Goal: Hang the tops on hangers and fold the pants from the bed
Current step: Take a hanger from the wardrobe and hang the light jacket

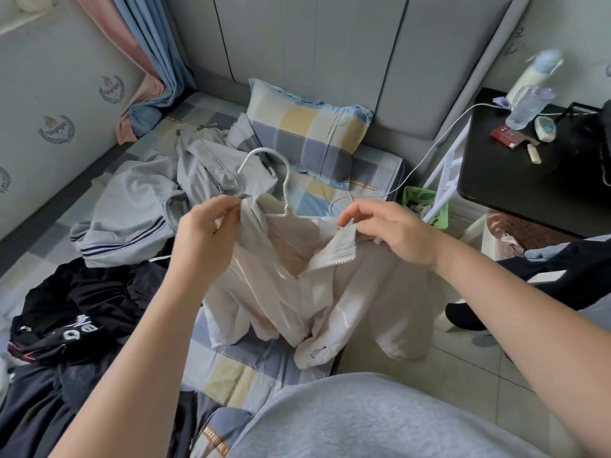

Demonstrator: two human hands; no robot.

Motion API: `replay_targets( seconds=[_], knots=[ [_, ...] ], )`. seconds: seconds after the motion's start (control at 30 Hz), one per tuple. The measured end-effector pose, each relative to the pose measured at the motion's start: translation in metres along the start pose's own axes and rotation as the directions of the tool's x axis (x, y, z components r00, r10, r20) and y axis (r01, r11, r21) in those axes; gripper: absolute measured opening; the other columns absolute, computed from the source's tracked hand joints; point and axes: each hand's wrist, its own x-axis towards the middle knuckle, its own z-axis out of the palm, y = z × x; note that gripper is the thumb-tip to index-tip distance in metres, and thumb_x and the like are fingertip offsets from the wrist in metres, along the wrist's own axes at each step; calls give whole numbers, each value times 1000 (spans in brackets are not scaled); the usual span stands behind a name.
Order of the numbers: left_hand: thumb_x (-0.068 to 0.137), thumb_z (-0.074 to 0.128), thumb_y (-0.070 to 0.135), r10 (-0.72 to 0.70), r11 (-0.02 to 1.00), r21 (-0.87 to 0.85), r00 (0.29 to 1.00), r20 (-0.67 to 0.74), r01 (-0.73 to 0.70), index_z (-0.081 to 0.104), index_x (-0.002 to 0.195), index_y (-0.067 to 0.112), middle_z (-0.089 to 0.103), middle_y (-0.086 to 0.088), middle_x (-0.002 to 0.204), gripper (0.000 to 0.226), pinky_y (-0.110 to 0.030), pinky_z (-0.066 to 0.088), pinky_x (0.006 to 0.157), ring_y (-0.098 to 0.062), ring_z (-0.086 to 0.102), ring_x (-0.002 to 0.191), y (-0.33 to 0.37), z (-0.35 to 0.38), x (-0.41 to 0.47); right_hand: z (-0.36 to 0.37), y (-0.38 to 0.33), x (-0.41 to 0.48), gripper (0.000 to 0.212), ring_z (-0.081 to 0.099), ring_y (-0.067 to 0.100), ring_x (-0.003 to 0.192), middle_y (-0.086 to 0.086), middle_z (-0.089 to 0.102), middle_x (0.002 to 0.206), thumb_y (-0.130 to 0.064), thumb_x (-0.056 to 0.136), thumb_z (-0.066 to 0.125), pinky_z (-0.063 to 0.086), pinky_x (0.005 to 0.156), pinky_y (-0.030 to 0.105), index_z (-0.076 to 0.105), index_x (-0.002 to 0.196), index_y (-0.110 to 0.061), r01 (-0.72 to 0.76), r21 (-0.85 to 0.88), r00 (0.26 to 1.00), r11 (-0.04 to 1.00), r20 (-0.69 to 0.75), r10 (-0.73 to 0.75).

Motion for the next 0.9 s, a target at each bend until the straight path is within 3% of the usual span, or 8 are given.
replay_targets(
  seconds=[0.1, 0.2, 0.27, 0.33, 0.53, 0.67, 0.73, 0.9],
  knots=[
    [101, 51, 12, -34, 999, -4, 996, -87, 33, 67, 95, 29, 66, 10, 86, 24, -27, 46, 71, -14, 62, 85, -5, -4, 10, -4, 2, -1, 32, 62, 7, 102, -6, 71, 103, -42, 91, 52, 43, 90, 24, 71, 103, -19, -9, 33, 1000, 999, -19, 10],
    [102, 48, 15, 19, 996, 84, 999, -49, -15, 69, 102, 17, 67, -1, 86, 21, -48, 49, 79, -32, 57, 88, 2, 6, 13, 1, -2, 4, 35, 63, 16, 84, 1, 72, 91, -51, 88, 64, 46, 84, 27, 73, 103, -21, -2, -23, 1000, 1000, -29, 2],
    [103, 46, 12, 91, 987, 134, 996, 15, -92, 65, 105, 13, 66, -4, 87, 19, -47, 49, 80, -24, 55, 84, 13, 19, 10, 7, -5, 11, 26, 57, 27, 75, 10, 68, 83, -46, 89, 68, 46, 76, 32, 74, 98, -23, -9, -86, 999, 996, -48, 5],
    [105, 43, 14, 87, 993, 67, 991, 105, -94, 60, 104, 15, 61, 2, 76, 17, -38, 47, 68, -12, 55, 70, 21, 31, 8, 10, -8, 18, 19, 48, 15, 62, 5, 57, 71, -41, 89, 72, 40, 66, 29, 72, 89, -22, -8, -161, 998, 987, -70, -3],
    [106, 42, 16, 78, 997, -2, 992, 95, -78, 58, 104, 15, 51, 13, 63, 17, -24, 34, 51, -2, 46, 52, 19, 29, 10, -6, -9, 18, 14, 64, 3, 77, -9, 70, 86, -12, 87, 75, 50, 74, 19, 74, 98, -22, -14, -245, 985, 969, -171, -30],
    [106, 43, 18, 59, 997, 47, 995, 82, -63, 61, 103, 18, 59, 7, 68, 18, -32, 40, 55, -5, 50, 56, 19, 23, 16, -14, -10, 18, 29, 65, -1, 82, -14, 70, 86, 5, 90, 61, 50, 77, 11, 75, 97, -19, 14, -448, 947, 894, -281, -156],
    [105, 43, 17, 82, 993, 76, 993, 82, -88, 62, 104, 17, 64, -2, 76, 19, -37, 46, 63, -21, 56, 66, 23, 23, 18, -15, -15, 19, 33, 65, -1, 83, -13, 69, 85, 8, 90, 57, 52, 79, 14, 75, 97, -18, 23, -490, 941, 872, -283, -184],
    [103, 44, 16, 180, 957, 213, 980, 85, -195, 64, 106, 11, 66, -14, 84, 21, -47, 50, 68, -37, 58, 77, 35, 27, 22, -27, -45, 24, 38, 68, 8, 78, -2, 72, 85, 18, 86, 54, 54, 79, 18, 74, 96, -13, 82, -341, 932, 937, -307, -193]
  ],
)
